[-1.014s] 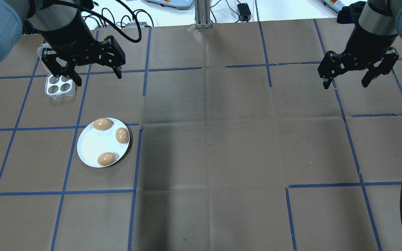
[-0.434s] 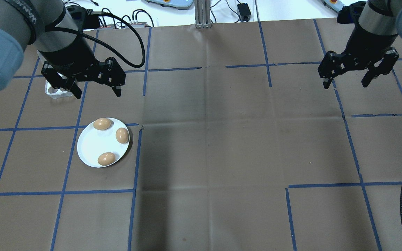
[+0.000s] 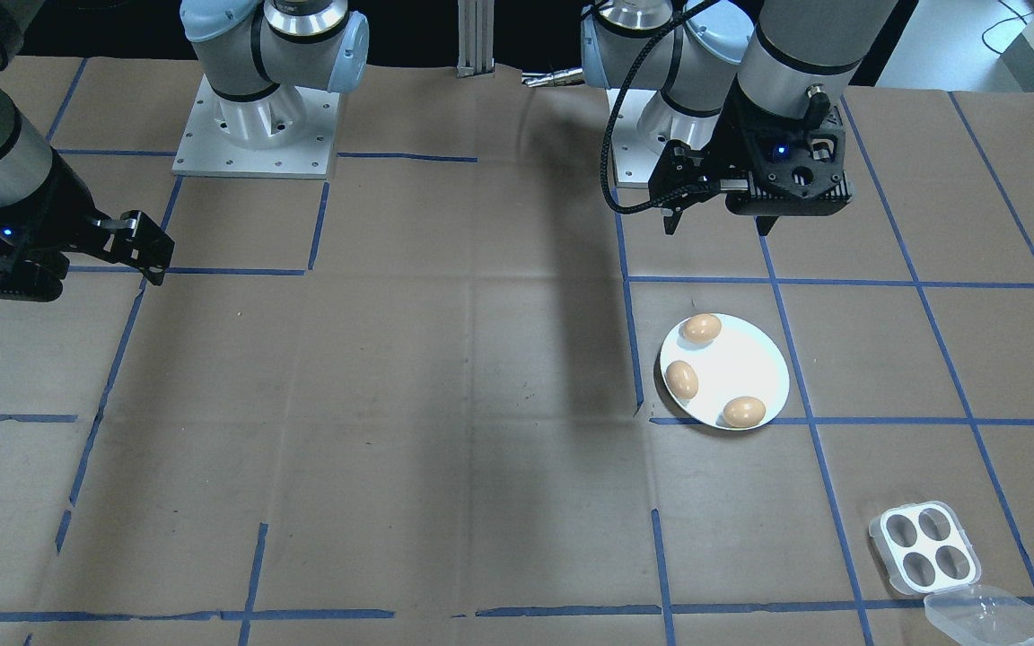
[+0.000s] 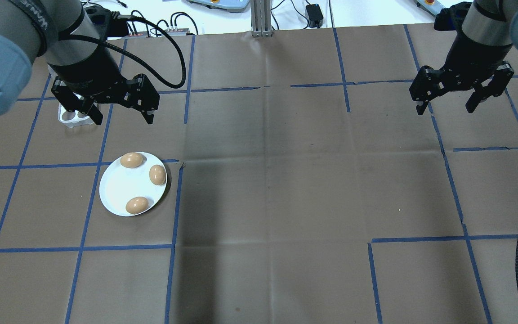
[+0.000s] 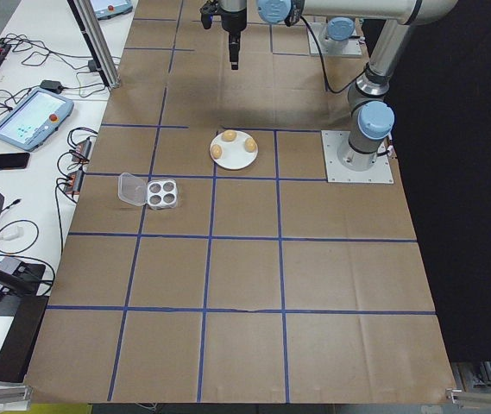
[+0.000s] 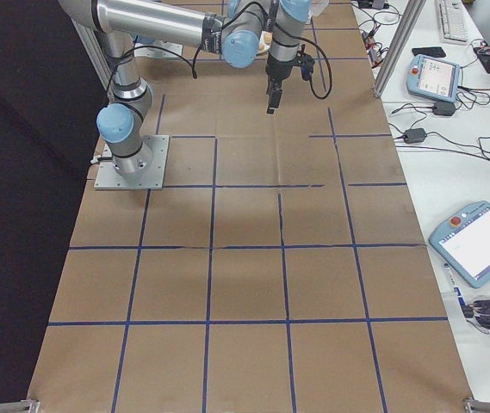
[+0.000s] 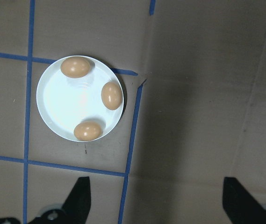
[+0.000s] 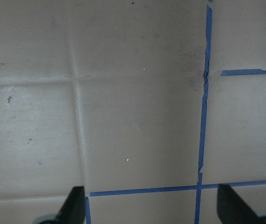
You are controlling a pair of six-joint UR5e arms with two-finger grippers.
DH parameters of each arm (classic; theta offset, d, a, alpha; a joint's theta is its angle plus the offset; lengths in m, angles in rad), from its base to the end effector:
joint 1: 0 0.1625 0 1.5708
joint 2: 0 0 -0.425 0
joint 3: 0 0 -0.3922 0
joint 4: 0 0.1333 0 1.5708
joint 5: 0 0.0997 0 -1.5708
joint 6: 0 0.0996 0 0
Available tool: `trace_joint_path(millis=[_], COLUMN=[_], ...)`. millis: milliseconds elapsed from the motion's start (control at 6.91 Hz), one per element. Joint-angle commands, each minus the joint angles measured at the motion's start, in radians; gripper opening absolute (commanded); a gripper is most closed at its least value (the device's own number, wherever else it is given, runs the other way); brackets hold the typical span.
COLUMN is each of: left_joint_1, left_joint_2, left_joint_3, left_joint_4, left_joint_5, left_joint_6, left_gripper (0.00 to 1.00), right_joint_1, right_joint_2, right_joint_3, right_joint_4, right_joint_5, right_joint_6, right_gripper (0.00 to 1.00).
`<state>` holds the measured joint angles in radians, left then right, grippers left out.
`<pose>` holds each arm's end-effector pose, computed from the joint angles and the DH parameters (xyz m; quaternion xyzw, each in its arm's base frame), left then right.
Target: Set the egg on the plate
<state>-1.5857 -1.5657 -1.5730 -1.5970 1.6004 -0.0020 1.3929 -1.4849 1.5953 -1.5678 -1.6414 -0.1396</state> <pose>-0.1376 -0.4854 0.4868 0.0066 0.9998 0.0115 0.0149 0.0333 -0.5283 0.4327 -0.0171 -0.9976 -0.0615 0.0258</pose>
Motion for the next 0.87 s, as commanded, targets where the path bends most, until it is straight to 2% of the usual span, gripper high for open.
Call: trace_joint_path(millis=[0, 145, 724], left_joint_1=[0.003, 0.001, 0.001], left_joint_2=[-0.043, -0.071, -0.066], left_joint_3=[0.055, 0.091, 0.093], left_joint_4=[-0.007, -0.023, -0.026], left_joint_5=[0.0, 0.0, 0.0], left_joint_6=[0.0, -0.01, -0.01], left_gripper=[1.0, 1.0, 1.0], right_joint_1=[0.0, 0.0, 0.0], right_joint_2=[0.0, 0.0, 0.0], right_joint_3=[0.0, 0.0, 0.0], right_joint_4=[-0.001, 0.0, -0.002], right_joint_5=[0.0, 0.0, 0.0], right_joint_6=[0.0, 0.0, 0.0], right_gripper=[1.0, 1.0, 1.0])
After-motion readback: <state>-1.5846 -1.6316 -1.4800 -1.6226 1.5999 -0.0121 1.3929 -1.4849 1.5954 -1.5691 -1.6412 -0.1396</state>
